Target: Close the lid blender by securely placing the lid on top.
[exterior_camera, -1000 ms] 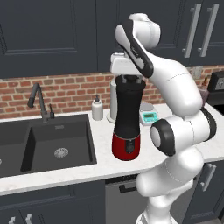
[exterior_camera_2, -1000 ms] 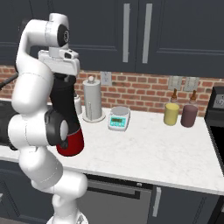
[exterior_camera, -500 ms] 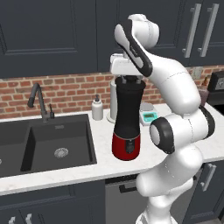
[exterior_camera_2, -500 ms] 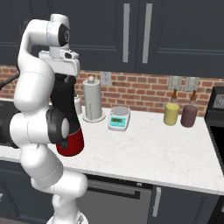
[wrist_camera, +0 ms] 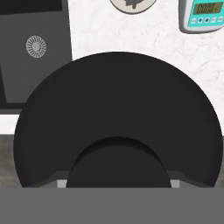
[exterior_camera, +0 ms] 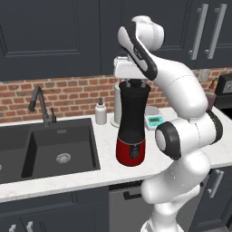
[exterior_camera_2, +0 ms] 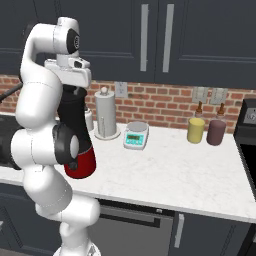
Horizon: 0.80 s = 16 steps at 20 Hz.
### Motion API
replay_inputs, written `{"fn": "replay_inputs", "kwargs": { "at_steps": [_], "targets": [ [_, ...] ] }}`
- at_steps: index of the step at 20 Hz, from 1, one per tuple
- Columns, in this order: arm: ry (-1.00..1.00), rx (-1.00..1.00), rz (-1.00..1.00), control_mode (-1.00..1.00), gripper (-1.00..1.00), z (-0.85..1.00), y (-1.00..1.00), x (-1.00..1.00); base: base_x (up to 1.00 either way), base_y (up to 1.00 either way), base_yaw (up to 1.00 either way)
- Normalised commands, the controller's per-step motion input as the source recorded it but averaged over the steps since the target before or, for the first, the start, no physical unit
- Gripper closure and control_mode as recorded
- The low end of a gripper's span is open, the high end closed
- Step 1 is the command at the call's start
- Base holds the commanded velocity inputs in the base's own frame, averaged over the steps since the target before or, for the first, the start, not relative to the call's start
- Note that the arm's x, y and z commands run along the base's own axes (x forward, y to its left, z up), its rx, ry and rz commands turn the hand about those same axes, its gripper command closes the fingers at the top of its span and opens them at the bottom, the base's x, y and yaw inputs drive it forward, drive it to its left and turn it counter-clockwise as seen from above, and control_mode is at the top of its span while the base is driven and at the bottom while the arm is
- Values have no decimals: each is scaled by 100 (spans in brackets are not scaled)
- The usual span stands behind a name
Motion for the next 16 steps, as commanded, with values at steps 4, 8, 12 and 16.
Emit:
{"fn": "replay_inputs", "kwargs": {
  "at_steps": [4, 8, 12, 16],
  "targets": [
    [0, -2, 0, -100, 100, -19, 0, 0, 0, 0, 0],
    [0, -4, 0, -100, 100, -21, 0, -4, 0, 0, 0],
    [0, -5, 0, -100, 100, -29, 0, -1, 0, 0, 0],
    [0, -3, 0, -100, 100, -30, 0, 0, 0, 0, 0]
  ]
}}
